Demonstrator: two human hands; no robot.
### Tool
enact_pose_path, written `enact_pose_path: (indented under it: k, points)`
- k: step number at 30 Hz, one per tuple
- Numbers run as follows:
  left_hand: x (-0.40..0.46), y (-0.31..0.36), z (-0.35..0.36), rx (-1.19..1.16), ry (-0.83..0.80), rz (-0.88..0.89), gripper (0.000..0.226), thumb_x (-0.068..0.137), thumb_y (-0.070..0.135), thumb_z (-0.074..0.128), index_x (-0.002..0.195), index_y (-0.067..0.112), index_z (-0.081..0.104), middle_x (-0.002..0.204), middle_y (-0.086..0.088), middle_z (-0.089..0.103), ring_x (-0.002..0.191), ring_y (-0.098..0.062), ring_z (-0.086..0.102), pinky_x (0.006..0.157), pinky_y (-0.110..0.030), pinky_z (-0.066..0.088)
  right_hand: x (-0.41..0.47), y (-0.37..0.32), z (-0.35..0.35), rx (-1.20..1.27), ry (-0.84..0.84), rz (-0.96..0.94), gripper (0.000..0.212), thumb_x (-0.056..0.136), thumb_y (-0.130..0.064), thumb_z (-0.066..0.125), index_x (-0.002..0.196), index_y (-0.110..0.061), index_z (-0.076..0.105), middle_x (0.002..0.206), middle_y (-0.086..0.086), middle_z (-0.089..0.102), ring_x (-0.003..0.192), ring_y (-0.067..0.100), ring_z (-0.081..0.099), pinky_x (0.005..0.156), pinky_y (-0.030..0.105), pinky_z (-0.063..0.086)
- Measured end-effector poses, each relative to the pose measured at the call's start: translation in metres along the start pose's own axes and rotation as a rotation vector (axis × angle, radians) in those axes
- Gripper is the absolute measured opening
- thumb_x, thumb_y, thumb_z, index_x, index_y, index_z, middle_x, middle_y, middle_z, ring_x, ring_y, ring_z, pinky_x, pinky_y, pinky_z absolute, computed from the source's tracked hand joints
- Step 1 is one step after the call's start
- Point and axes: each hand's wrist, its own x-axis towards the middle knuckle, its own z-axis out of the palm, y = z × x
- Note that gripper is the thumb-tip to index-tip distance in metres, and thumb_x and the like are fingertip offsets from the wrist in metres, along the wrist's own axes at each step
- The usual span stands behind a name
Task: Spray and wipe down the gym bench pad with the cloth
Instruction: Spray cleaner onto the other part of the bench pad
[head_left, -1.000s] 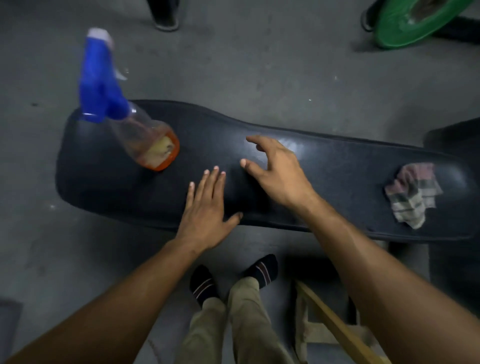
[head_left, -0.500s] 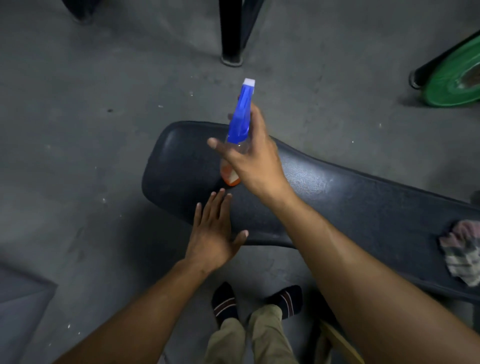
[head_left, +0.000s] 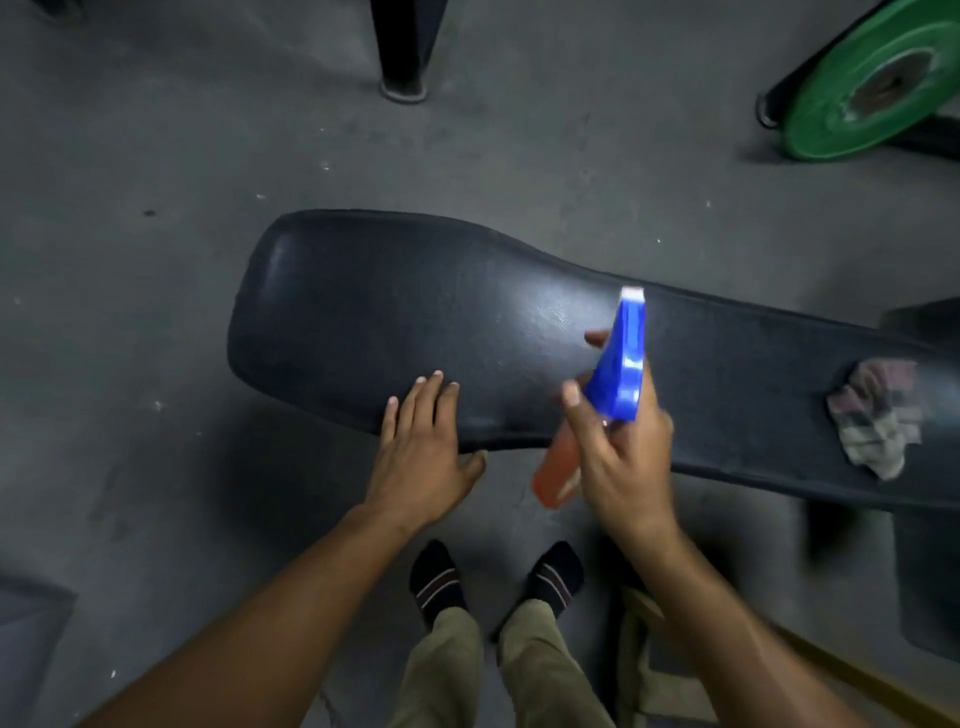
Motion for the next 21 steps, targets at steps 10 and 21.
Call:
enact_pose_path:
  k: [10,21]
  points:
    - [0.026,0.049,0.041,0.103,-0.006,0.079,0.099,0.091,0.052,0.066,0.164,0.01,0.014,0.174,-0.011,-0.004,0.161,-0.029,-0.006,0.129,-0.052,-0.002,-0.105,0.076,-0.045,-0.131,0.01,0.31,0.022,0.088,-0.023,0.08,0.104,-0.016,0.066,0.07,-0.001,0.063,0.062,0.017,0.058,0.059,0.021,0.047]
    - [0.023,0.049,0.037,0.174,-0.038,0.071,0.1,0.093,0.056,0.062,0.165,0.012,0.008,0.175,-0.009,-0.009,0.161,-0.027,-0.009,0.129,-0.051,-0.001,-0.098,0.091,-0.05,-0.161,0.051,0.457,0.022,0.089,-0.019,0.075,0.082,-0.018,0.054,0.064,0.0,0.06,0.06,0.018,0.055,0.058,0.026,0.044]
